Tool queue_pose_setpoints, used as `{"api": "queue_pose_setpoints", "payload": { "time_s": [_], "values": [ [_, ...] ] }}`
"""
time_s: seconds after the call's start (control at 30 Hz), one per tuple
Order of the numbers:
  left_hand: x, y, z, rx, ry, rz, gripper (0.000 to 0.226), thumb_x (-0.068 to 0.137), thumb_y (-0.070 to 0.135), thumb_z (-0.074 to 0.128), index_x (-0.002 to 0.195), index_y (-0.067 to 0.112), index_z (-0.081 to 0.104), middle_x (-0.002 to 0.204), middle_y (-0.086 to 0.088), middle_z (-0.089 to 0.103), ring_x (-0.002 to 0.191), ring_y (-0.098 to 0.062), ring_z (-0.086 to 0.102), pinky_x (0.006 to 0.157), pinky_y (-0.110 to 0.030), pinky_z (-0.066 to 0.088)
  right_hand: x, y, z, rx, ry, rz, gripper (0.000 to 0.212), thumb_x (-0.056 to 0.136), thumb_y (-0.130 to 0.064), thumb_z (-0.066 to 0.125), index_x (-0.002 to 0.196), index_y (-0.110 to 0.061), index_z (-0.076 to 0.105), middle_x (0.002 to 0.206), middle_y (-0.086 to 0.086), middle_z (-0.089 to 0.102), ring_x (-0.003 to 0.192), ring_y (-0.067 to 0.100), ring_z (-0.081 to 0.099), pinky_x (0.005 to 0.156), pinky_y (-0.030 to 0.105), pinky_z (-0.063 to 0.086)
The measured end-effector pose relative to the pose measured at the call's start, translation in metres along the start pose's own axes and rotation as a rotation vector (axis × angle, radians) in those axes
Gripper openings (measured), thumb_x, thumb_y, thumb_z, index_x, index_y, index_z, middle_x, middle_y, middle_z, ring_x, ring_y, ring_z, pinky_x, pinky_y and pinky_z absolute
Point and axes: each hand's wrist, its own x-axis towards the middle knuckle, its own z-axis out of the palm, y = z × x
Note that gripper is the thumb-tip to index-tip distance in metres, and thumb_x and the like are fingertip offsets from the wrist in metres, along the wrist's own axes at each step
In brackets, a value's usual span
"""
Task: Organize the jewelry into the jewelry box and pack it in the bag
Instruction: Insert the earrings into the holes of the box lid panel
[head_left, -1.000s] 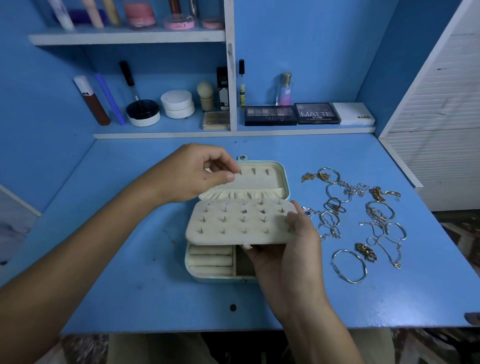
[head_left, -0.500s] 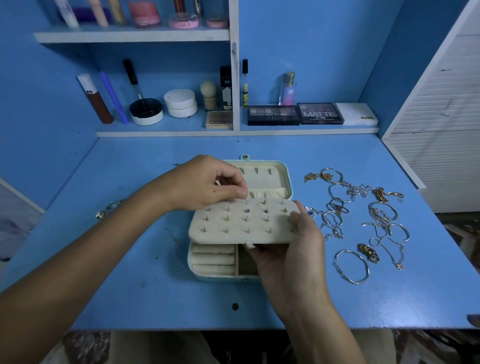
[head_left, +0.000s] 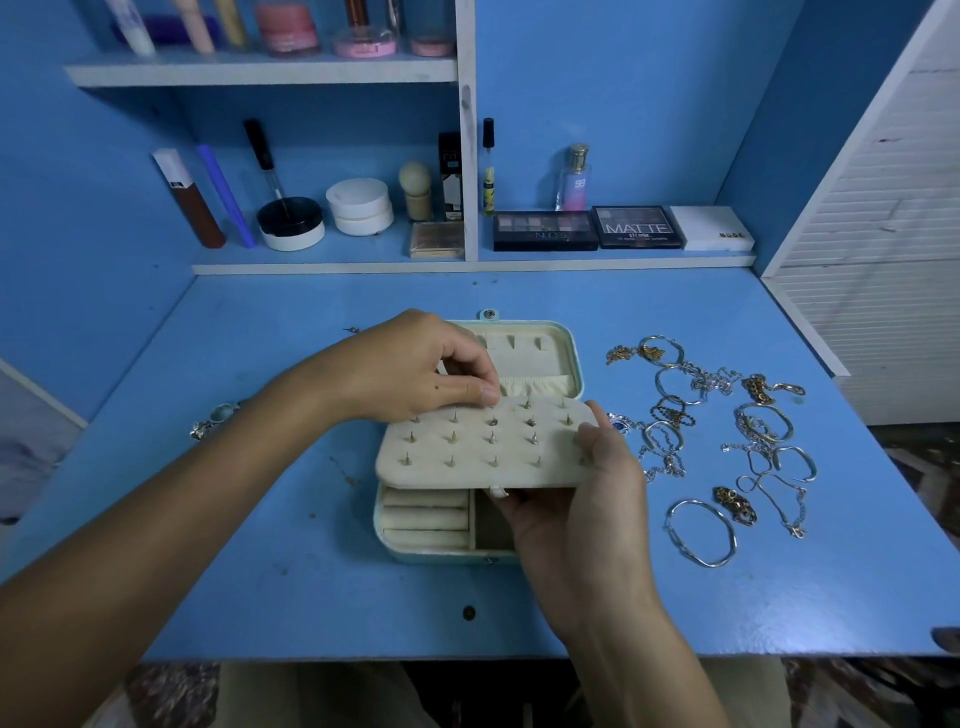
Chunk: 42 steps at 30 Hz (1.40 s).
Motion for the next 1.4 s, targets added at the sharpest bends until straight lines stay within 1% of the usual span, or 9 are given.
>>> {"api": "queue_pose_setpoints", "payload": {
  "time_s": [0.23, 0.37, 0.47, 0.53, 0.7, 0.77, 1.0, 1.17, 1.4],
  "values": [
    [0.003, 0.001, 0.001, 0.074, -0.024, 0.032, 0.007, 0.088, 0.035, 0.071, 0.09, 0.03, 0.076, 0.089, 0.02, 0.069, 0.086, 0.0, 0.064, 0.075, -0.01, 0.043, 0.0, 0.0, 0.001, 0.007, 0.014, 0.009, 0.038, 0.099, -0.018, 0.034, 0.129, -0.016, 0.057, 0.108, 0.011, 0.071, 0.086, 0.025, 0.066, 0.06, 0.034, 0.054],
    [0.001, 0.003, -0.003, 0.077, -0.043, 0.006, 0.006, 0.09, 0.034, 0.07, 0.093, 0.033, 0.075, 0.09, 0.022, 0.07, 0.088, 0.002, 0.064, 0.077, -0.015, 0.048, 0.0, 0.0, 0.001, -0.005, 0.001, 0.002, 0.037, 0.099, -0.018, 0.034, 0.127, -0.014, 0.057, 0.109, 0.012, 0.07, 0.09, 0.025, 0.065, 0.062, 0.035, 0.054],
    [0.002, 0.005, -0.004, 0.085, -0.054, -0.011, 0.005, 0.089, 0.029, 0.07, 0.09, 0.033, 0.073, 0.087, 0.016, 0.071, 0.085, 0.0, 0.065, 0.074, -0.019, 0.051, 0.0, 0.0, 0.001, -0.003, 0.001, 0.005, 0.037, 0.099, -0.018, 0.034, 0.129, -0.015, 0.056, 0.111, 0.014, 0.071, 0.089, 0.025, 0.066, 0.063, 0.035, 0.054],
    [0.004, 0.007, -0.004, 0.083, -0.061, -0.019, 0.006, 0.087, 0.026, 0.069, 0.087, 0.031, 0.073, 0.085, 0.013, 0.072, 0.082, -0.002, 0.065, 0.071, -0.017, 0.051, 0.0, 0.0, 0.001, -0.004, 0.003, 0.005, 0.037, 0.099, -0.017, 0.033, 0.128, -0.014, 0.057, 0.116, 0.016, 0.07, 0.091, 0.026, 0.066, 0.063, 0.036, 0.055],
    [0.008, 0.014, -0.006, 0.103, -0.085, -0.053, 0.009, 0.084, 0.022, 0.069, 0.081, 0.03, 0.072, 0.08, 0.01, 0.073, 0.076, -0.003, 0.067, 0.068, -0.015, 0.051, 0.0, 0.0, 0.001, 0.016, 0.012, -0.001, 0.035, 0.099, -0.017, 0.034, 0.123, -0.018, 0.059, 0.109, 0.013, 0.071, 0.086, 0.024, 0.068, 0.063, 0.036, 0.055],
    [0.009, 0.015, -0.008, 0.114, -0.104, -0.061, 0.009, 0.083, 0.021, 0.068, 0.081, 0.03, 0.072, 0.079, 0.01, 0.073, 0.076, -0.003, 0.067, 0.069, -0.017, 0.052, 0.0, 0.0, 0.002, 0.02, 0.013, 0.0, 0.037, 0.1, -0.017, 0.034, 0.128, -0.018, 0.057, 0.111, 0.012, 0.072, 0.084, 0.023, 0.069, 0.064, 0.035, 0.055],
    [0.014, 0.02, -0.01, 0.153, -0.162, -0.063, 0.01, 0.082, 0.022, 0.071, 0.077, 0.031, 0.072, 0.079, 0.014, 0.072, 0.077, -0.001, 0.066, 0.077, -0.025, 0.056, 0.0, 0.001, 0.001, 0.024, 0.026, -0.002, 0.041, 0.101, -0.018, 0.035, 0.139, -0.019, 0.05, 0.115, 0.012, 0.072, 0.08, 0.021, 0.07, 0.062, 0.035, 0.056],
    [0.016, 0.024, -0.014, 0.182, -0.178, -0.09, 0.006, 0.084, 0.027, 0.071, 0.081, 0.031, 0.073, 0.071, 0.022, 0.069, 0.071, 0.005, 0.064, 0.07, -0.017, 0.05, -0.001, 0.0, 0.002, 0.013, 0.022, -0.007, 0.038, 0.102, -0.018, 0.034, 0.135, -0.017, 0.053, 0.109, 0.012, 0.073, 0.082, 0.022, 0.071, 0.063, 0.035, 0.056],
    [0.017, 0.023, -0.011, 0.161, -0.172, -0.122, 0.007, 0.08, 0.023, 0.07, 0.077, 0.029, 0.073, 0.072, 0.018, 0.07, 0.069, 0.002, 0.064, 0.07, -0.021, 0.054, -0.001, 0.0, 0.001, 0.009, 0.021, 0.001, 0.038, 0.101, -0.018, 0.034, 0.134, -0.02, 0.054, 0.112, 0.011, 0.073, 0.082, 0.021, 0.071, 0.064, 0.037, 0.056]
  ]
}}
